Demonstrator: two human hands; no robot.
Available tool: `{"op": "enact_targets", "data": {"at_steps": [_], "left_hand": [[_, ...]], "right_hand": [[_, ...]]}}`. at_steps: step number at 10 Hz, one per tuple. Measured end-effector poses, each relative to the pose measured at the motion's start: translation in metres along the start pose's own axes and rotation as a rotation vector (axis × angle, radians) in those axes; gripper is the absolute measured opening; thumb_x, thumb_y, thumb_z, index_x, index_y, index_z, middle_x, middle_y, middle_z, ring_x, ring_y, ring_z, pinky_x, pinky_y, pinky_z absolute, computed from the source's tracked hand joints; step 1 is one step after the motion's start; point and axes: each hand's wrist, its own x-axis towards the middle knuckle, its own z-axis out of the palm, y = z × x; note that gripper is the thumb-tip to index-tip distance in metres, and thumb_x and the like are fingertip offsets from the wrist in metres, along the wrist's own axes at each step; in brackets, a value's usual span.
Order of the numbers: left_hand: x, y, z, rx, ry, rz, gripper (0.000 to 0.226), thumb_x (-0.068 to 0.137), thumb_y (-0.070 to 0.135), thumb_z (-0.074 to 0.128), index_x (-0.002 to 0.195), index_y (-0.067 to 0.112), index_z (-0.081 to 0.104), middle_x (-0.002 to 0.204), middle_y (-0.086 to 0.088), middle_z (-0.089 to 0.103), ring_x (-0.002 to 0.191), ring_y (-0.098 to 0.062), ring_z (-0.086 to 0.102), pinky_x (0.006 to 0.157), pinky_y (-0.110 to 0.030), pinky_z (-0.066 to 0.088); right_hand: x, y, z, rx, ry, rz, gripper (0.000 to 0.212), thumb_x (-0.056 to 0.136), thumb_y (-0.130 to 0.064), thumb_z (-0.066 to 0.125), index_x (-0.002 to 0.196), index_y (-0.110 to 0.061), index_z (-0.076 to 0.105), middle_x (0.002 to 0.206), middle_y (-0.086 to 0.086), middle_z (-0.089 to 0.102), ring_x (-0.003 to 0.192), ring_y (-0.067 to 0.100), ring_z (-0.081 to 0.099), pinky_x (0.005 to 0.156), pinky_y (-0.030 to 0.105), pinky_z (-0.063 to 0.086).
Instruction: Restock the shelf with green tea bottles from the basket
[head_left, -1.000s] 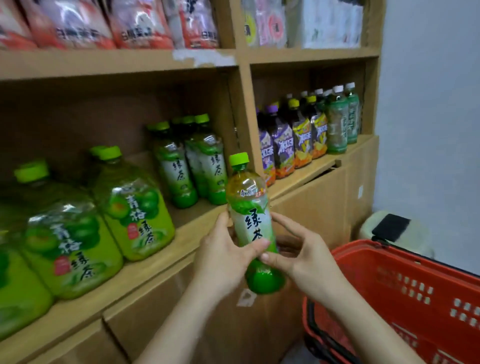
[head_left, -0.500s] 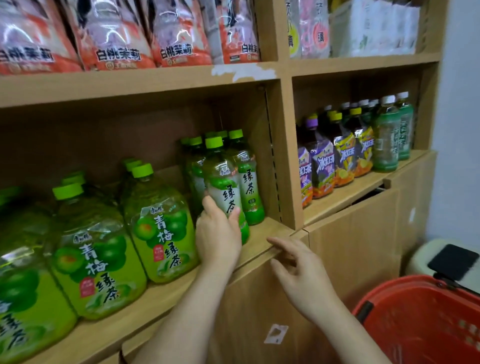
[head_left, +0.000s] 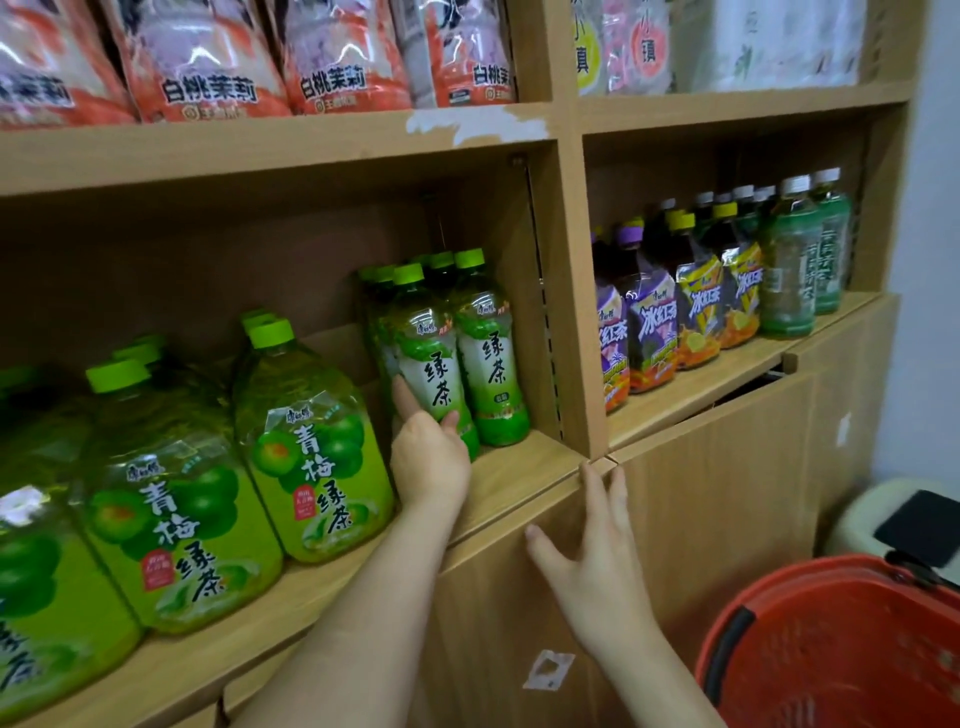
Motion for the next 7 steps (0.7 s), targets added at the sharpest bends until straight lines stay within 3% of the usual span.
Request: {"op": "enact_targets", "data": {"at_steps": [2, 4, 5, 6, 7], "left_hand": [[0.005, 0.001, 0.004, -0.049, -0.050, -0.051, 0.076, 0.094, 0.018, 0.054, 0.151, 0.015, 0.002, 0.127, -0.018, 0.058, 0.115, -0.037, 0.055, 0.094, -0.042, 0.043], [-0.014, 0.009, -0.010, -0.093, -0.107, -0.027, 0.078, 0.094, 0.012, 0.052, 0.151, 0.009, -0.001, 0.143, -0.017, 0.042, 0.130, -0.032, 0.042, 0.106, -0.037, 0.033], [-0.046, 0.004, -0.032, -0.159, -0.119, 0.110, 0.073, 0.093, 0.013, 0.055, 0.151, 0.020, 0.012, 0.152, -0.005, 0.031, 0.136, -0.021, 0.035, 0.109, -0.031, 0.031], [-0.079, -0.014, -0.072, -0.302, -0.141, 0.222, 0.051, 0.091, 0.013, 0.059, 0.135, 0.034, 0.044, 0.132, 0.007, 0.053, 0.116, 0.000, 0.050, 0.088, -0.008, 0.043], [-0.095, -0.031, -0.118, -0.347, -0.066, 0.268, 0.037, 0.090, 0.011, 0.059, 0.112, 0.040, 0.060, 0.112, 0.012, 0.063, 0.101, 0.004, 0.058, 0.085, -0.023, 0.054]], "right_hand": [[0.000, 0.008, -0.002, 0.035, -0.068, -0.011, 0.101, 0.073, -0.045, 0.075, 0.149, -0.034, 0.010, 0.158, -0.005, -0.019, 0.147, 0.013, 0.002, 0.116, 0.030, 0.015], [-0.002, 0.008, -0.005, -0.004, -0.055, -0.014, 0.098, 0.072, -0.047, 0.075, 0.148, -0.036, 0.013, 0.158, -0.006, -0.016, 0.147, 0.019, 0.007, 0.115, 0.034, 0.022], [-0.003, 0.004, -0.012, -0.130, -0.072, -0.029, 0.090, 0.078, -0.044, 0.071, 0.147, -0.036, 0.015, 0.159, 0.002, -0.008, 0.145, 0.027, 0.016, 0.113, 0.037, 0.026], [-0.006, -0.005, -0.023, -0.211, -0.067, -0.112, 0.076, 0.084, -0.037, 0.065, 0.146, -0.032, 0.022, 0.157, 0.007, 0.012, 0.143, 0.025, 0.023, 0.113, 0.037, 0.027], [-0.009, -0.017, -0.038, -0.142, -0.045, -0.253, 0.061, 0.084, -0.027, 0.066, 0.139, -0.027, 0.040, 0.141, -0.001, 0.043, 0.130, 0.017, 0.043, 0.108, 0.036, 0.038]]}}
